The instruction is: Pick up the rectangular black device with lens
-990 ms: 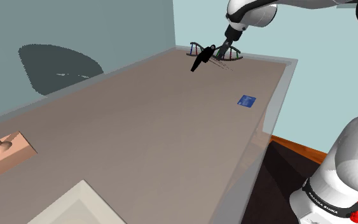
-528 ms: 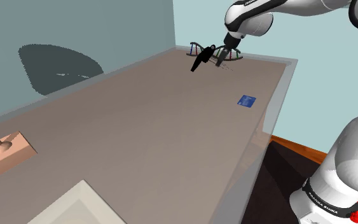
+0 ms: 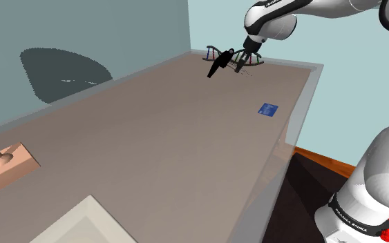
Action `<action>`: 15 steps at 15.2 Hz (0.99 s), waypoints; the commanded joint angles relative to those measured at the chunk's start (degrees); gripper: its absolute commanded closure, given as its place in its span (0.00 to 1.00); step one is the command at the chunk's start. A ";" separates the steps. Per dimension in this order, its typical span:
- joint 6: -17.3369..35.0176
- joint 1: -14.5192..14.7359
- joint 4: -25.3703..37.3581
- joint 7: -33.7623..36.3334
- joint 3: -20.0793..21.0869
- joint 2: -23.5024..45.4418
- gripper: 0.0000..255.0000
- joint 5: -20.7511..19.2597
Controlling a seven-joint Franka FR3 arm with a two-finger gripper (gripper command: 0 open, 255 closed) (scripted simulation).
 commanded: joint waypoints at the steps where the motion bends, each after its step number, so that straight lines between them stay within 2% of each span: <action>1: 0.00 0.00 -0.02 0.00 0.01 0.04 1.00 0.02; 3: 0.01 0.01 -0.02 -0.01 0.01 0.06 1.00 0.04; 15: -8.48 -0.07 7.47 3.16 -0.17 -1.41 1.00 -2.72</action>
